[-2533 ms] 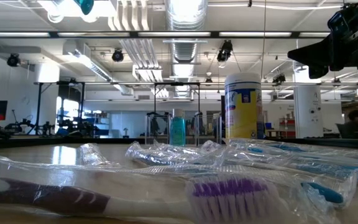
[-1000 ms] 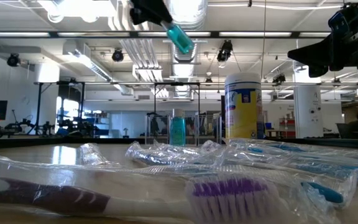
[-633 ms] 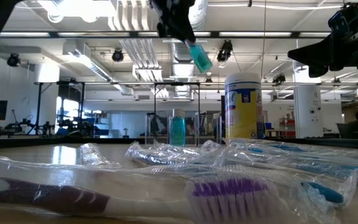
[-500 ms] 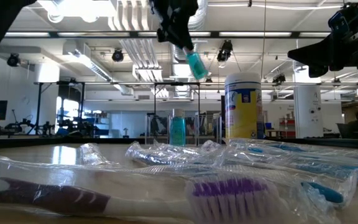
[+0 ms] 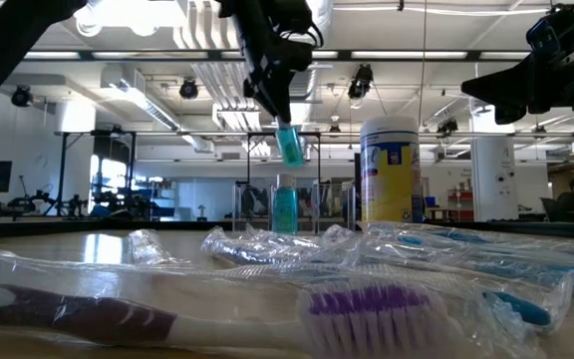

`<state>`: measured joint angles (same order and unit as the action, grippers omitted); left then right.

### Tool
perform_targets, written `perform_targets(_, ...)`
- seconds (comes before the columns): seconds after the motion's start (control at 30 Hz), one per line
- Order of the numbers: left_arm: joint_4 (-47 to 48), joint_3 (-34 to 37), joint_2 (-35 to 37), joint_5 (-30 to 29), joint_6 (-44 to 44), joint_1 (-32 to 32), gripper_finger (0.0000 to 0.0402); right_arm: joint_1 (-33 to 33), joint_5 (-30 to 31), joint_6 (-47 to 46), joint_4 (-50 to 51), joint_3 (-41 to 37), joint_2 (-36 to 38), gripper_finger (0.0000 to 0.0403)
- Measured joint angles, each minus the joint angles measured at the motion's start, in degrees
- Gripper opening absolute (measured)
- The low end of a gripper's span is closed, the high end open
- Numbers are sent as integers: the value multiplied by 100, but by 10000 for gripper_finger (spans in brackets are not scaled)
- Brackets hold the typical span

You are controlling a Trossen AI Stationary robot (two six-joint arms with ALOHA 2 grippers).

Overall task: Pick & Place toothbrushing station
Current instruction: Put the blue mouthwash bottle into the transparent toothbrush holder

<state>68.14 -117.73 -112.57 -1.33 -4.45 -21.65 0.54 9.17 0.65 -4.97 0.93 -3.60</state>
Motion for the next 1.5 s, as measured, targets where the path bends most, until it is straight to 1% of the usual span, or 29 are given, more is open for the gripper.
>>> perform_targets(0.1,174,0,-5,-2,2,9,98,0,0,1,0,0,2,8)
perform_targets(0.37,254,19,-17,5,103,70,98,-2,0,-49,2,0,1,8)
perform_targets(0.57,226,258,-31,17,89,162,98,0,0,-31,2,0,2,8)
perform_targets(0.77,-37,488,-31,-74,34,149,98,-2,2,-27,0,0,0,8)
perform_targets(0.9,-311,719,-31,-68,-22,149,98,-1,1,10,0,0,0,8)
perform_targets(1.07,-402,973,-34,-67,-69,98,98,-1,2,87,0,0,0,8)
perform_targets(1.33,-796,1324,-34,-66,-188,73,98,-2,2,150,-4,0,2,8)
perform_targets(1.5,-869,1399,-176,-105,-278,72,98,-1,11,157,-9,0,1,8)
